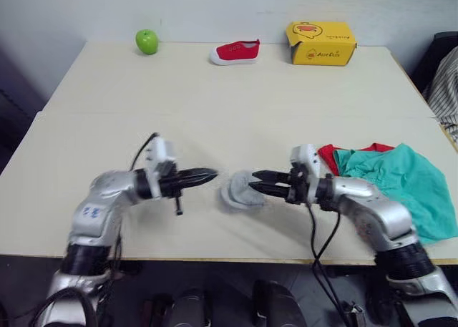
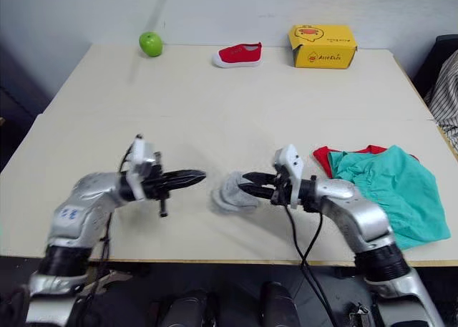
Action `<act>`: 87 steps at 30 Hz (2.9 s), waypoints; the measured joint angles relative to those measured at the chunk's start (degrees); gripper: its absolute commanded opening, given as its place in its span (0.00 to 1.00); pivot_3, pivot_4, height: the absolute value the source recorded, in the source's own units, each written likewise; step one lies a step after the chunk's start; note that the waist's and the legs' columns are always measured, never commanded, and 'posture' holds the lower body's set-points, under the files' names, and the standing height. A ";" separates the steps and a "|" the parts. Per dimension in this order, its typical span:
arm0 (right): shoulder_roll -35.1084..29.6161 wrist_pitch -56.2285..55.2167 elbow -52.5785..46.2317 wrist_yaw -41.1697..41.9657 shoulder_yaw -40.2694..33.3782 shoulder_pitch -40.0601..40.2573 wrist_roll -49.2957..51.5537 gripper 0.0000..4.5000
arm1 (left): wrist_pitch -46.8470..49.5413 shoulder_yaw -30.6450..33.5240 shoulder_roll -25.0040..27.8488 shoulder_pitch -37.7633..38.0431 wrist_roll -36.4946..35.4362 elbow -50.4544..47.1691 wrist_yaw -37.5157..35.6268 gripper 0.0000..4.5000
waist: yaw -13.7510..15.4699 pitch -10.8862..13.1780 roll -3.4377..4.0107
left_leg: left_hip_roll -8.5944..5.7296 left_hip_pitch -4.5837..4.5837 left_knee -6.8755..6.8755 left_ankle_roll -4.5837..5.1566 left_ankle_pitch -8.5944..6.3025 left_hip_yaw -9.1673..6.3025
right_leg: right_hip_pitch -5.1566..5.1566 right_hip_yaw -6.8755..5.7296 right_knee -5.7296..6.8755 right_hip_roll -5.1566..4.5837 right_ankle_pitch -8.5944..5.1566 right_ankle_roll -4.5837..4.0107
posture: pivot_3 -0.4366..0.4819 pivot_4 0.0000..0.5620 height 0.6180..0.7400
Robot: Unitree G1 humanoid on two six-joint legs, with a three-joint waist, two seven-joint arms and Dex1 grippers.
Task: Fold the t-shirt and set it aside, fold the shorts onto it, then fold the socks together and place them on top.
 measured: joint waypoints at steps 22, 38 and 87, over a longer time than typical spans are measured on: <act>4.81 -8.45 1.23 8.54 5.09 9.48 -11.88 0.01 | -8.30 -13.12 -10.67 -4.69 17.88 14.53 11.55 0.00 | -0.26 0.10 -0.01 | 0.10 -0.11 0.15 -0.03 0.16 -0.09 | -0.05 -0.05 0.32 0.07 0.06 0.09 | 0.48 0.27 1.00; 13.94 -8.83 14.37 3.72 0.04 -1.93 -13.06 0.01 | -12.80 -10.37 -8.68 -1.28 19.19 14.02 11.13 0.00 | -0.42 0.09 -0.02 | 0.07 -0.08 0.17 -0.07 0.19 -0.10 | -0.05 -0.13 0.48 0.06 0.01 -0.01 | 0.48 0.27 1.00; 17.58 47.35 31.44 -4.63 -15.60 -21.27 3.03 0.00 | -14.55 -7.78 -5.93 2.42 16.24 12.37 8.00 0.00 | -2.41 -0.09 -0.01 | 0.23 0.36 -0.01 -0.18 0.17 0.02 | 0.13 0.07 0.65 -0.06 -0.05 -0.14 | 0.48 0.27 1.00</act>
